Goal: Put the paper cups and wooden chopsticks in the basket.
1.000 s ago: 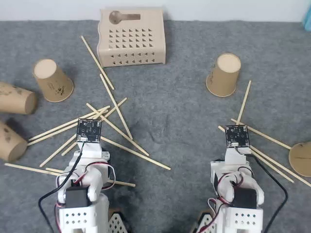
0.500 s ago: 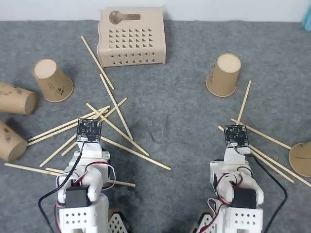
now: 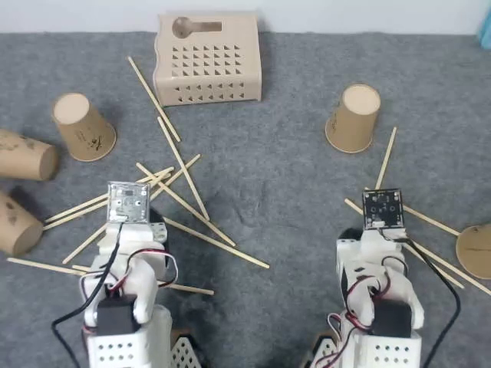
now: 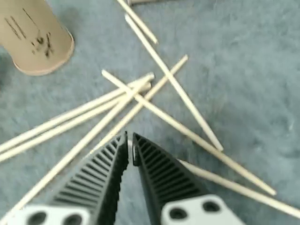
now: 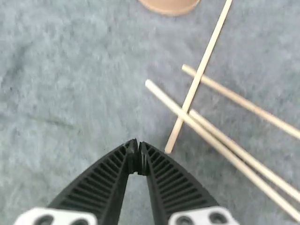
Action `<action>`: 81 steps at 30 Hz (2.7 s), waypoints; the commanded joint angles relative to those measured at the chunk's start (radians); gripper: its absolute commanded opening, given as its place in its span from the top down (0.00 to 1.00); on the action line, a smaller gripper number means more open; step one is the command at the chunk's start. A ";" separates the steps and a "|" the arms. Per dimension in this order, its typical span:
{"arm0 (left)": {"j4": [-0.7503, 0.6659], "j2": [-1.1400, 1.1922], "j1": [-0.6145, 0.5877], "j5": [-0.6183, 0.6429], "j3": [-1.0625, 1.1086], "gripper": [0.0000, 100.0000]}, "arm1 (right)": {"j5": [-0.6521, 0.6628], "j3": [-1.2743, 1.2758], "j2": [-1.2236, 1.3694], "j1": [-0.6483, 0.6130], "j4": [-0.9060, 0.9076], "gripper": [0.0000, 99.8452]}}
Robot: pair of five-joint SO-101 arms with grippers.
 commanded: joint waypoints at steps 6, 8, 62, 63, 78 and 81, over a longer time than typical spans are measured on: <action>-0.155 -0.009 -0.032 0.002 -0.182 0.98 | 0.000 0.060 -0.012 -0.007 -0.051 0.99; -0.196 0.003 -0.041 0.034 -0.205 0.98 | 0.023 0.061 -0.012 -0.008 -0.045 0.99; -0.353 2.915 -0.012 0.376 -2.697 0.75 | 0.166 0.092 -0.013 -0.008 -0.061 0.99; -0.362 2.966 -0.012 0.413 -2.760 0.75 | 0.166 0.092 -0.013 -0.008 -0.061 0.99; -0.255 3.299 0.109 0.512 -3.237 0.75 | 0.167 0.091 -0.013 -0.005 -0.073 0.99; -0.192 3.222 0.121 0.582 -3.235 0.75 | 0.167 0.091 -0.013 -0.004 -0.076 0.99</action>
